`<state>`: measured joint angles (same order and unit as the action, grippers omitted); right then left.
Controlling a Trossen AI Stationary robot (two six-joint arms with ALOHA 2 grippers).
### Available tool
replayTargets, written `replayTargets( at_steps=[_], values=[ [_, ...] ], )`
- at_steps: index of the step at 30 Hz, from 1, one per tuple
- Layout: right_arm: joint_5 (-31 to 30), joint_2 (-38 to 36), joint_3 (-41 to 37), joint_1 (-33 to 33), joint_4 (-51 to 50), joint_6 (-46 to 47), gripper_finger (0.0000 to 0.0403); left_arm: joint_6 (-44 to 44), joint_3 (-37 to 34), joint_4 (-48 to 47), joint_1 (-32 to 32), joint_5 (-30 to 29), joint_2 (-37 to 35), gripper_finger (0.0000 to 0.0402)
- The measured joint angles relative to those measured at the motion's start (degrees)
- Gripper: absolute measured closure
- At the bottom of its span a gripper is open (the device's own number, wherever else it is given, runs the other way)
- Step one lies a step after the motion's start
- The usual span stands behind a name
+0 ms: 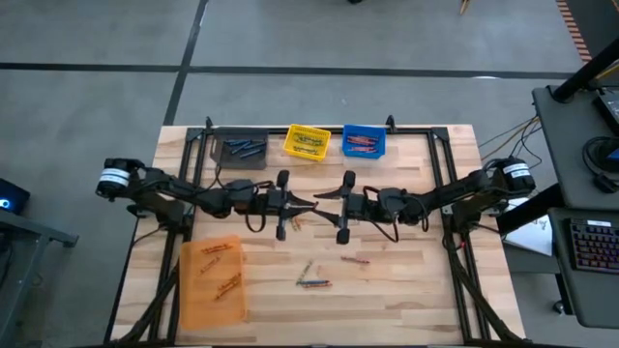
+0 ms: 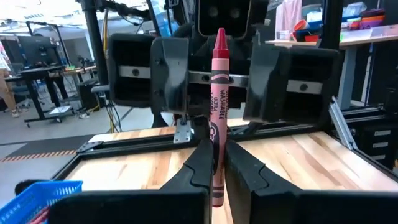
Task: Sort crayons
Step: Put the red crayon into the blue bin
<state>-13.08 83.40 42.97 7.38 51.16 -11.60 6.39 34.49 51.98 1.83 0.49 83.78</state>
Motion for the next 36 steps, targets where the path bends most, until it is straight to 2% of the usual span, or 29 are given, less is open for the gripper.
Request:
replayTargets(
  at_steps=[6, 15, 17, 24, 27, 30, 32, 36],
  values=[
    [-0.04, -0.02, -0.12, -0.28, 0.02, -1.16, 0.0264, 0.43, 2.37, 0.01, 0.00, 0.02, 2.44, 0.0402],
    [0.15, -0.35, -0.12, -0.26, 0.07, -3.42, 0.0374, 0.03, 2.11, 0.45, 0.00, -0.06, 2.24, 0.0401],
    [0.15, -0.35, -0.12, -0.26, 0.11, -3.36, 0.0384, -0.72, 2.11, 0.45, 0.00, -0.14, 2.23, 0.0394],
    [-0.33, -0.45, -0.12, -0.28, 0.09, -2.33, 0.0383, -1.16, 1.95, 0.34, 0.00, 0.00, 2.18, 0.0322],
    [-2.93, -1.37, -0.11, -0.54, -0.92, -2.57, 0.0384, -1.10, 1.53, -1.01, 0.00, -1.19, 1.24, 0.0282],
    [-7.96, -4.00, 1.83, -2.20, -10.20, -3.42, 0.0384, 0.04, 1.35, -6.97, 0.04, -6.60, -1.89, 0.0250],
    [-10.53, -5.81, 4.97, -4.49, -21.14, -3.00, 0.0384, 0.44, 1.33, -12.31, 0.02, -10.32, -4.61, 0.0236],
    [-10.98, -6.72, 14.25, -12.46, -46.24, 1.04, 0.0384, 0.55, 1.30, -19.63, 0.00, -14.29, -9.95, 0.0223]
  ],
)
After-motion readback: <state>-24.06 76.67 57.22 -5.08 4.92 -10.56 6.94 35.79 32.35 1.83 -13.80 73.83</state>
